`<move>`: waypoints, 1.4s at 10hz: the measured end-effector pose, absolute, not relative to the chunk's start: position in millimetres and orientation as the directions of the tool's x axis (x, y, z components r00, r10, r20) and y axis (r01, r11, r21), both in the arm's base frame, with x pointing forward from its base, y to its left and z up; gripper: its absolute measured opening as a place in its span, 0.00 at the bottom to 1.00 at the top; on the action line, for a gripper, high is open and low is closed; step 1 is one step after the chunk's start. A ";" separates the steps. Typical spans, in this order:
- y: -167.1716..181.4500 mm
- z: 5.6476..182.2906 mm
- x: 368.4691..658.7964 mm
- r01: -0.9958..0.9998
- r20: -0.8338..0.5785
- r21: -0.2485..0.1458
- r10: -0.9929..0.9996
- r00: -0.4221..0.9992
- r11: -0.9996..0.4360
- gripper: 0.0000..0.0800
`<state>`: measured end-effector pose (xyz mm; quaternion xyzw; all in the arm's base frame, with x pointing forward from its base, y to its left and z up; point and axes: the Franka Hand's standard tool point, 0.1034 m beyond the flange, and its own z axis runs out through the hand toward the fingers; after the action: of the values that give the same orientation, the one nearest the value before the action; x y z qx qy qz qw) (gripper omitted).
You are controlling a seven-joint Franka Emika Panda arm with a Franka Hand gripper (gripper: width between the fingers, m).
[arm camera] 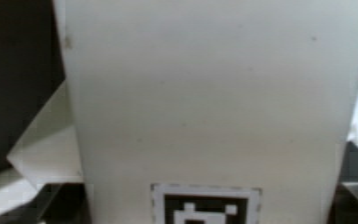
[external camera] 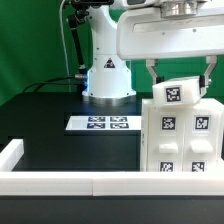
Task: Assemble cabinet
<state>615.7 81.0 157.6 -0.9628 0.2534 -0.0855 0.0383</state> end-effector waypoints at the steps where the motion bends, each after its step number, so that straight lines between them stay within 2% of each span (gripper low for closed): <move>1: 81.4 157.7 612.6 -0.556 0.133 -0.132 -0.570 0.811 -0.821 0.69; 3: 81.0 157.7 610.4 -0.725 0.083 -0.172 -0.744 0.663 -0.666 0.69; 5: 81.6 157.8 609.3 -0.836 0.038 -0.187 -0.854 0.519 -0.516 0.69; 8: 82.7 157.8 608.2 -0.951 -0.037 -0.182 -0.964 0.262 -0.252 0.69; 9: 82.8 157.7 608.3 -0.979 -0.073 -0.172 -0.990 0.119 -0.105 0.69; 13: 81.2 156.2 611.8 -0.984 -0.128 -0.142 -0.988 -0.085 0.103 0.69; 14: 81.3 156.3 611.7 -0.983 -0.131 -0.139 -0.986 -0.099 0.117 0.69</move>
Offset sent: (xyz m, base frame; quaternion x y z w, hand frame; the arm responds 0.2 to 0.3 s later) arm -0.0120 -0.0038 -0.0054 0.0145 -0.0196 0.2830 0.9588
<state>611.7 81.3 156.3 -0.6642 0.7413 -0.0083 0.0957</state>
